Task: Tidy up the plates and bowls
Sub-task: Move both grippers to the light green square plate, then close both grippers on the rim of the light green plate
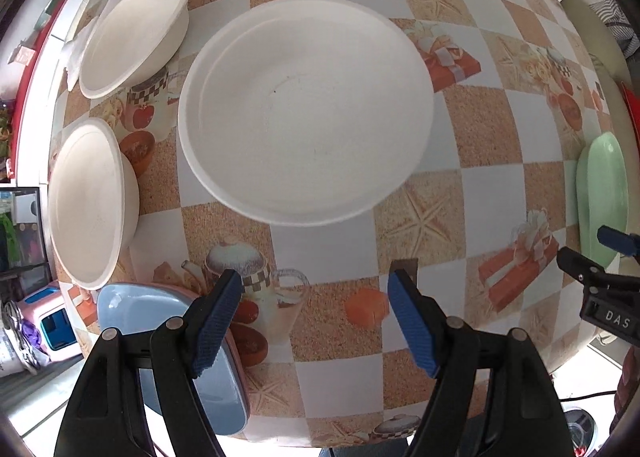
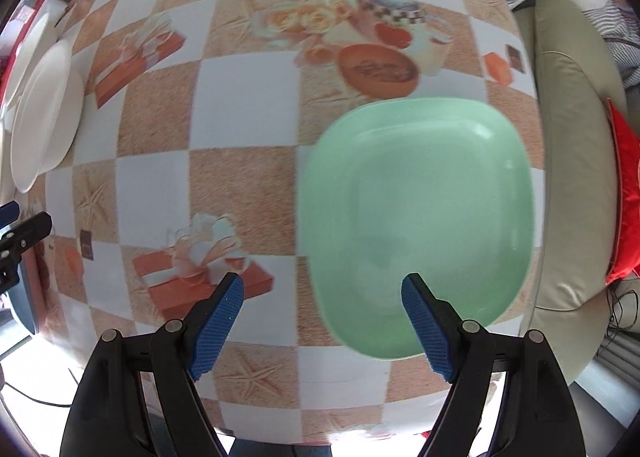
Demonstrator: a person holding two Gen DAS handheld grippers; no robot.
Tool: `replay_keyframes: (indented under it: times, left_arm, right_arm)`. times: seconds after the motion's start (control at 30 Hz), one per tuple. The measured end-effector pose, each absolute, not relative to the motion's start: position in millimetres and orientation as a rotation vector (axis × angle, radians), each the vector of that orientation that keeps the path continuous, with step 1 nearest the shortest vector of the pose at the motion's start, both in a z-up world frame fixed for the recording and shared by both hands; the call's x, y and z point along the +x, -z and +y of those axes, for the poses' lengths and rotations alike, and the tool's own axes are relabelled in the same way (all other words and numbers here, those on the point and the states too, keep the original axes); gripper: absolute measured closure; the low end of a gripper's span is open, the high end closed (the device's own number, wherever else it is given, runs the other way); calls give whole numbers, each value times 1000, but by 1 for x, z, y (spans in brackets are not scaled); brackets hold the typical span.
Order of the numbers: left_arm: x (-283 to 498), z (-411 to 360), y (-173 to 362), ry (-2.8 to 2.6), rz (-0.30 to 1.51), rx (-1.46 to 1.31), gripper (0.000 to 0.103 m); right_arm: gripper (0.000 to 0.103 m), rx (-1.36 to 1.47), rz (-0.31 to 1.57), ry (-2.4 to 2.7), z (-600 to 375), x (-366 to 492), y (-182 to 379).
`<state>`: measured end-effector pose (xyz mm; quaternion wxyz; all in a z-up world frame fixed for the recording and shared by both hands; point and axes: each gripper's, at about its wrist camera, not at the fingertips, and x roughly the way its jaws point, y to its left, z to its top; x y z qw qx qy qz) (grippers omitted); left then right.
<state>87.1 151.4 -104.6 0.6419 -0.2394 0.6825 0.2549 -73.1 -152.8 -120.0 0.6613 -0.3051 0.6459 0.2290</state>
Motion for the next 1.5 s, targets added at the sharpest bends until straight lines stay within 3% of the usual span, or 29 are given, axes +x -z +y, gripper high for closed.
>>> replay_keyframes:
  times: [0.37, 0.87, 1.17, 1.5]
  left_arm:
    - [52, 109, 104, -520, 1552, -563, 24]
    - [186, 38, 85, -371, 1497, -516, 24]
    - [241, 7, 116, -429, 1612, -395, 24]
    - [184, 37, 118, -376, 1623, -377, 24]
  right_arm:
    - [21, -757, 1425, -591, -123, -112, 122]
    - [21, -730, 1250, -245, -174, -27, 76]
    - [21, -865, 1291, -216, -193, 1, 112]
    - [19, -803, 1411, -461, -168, -40, 123]
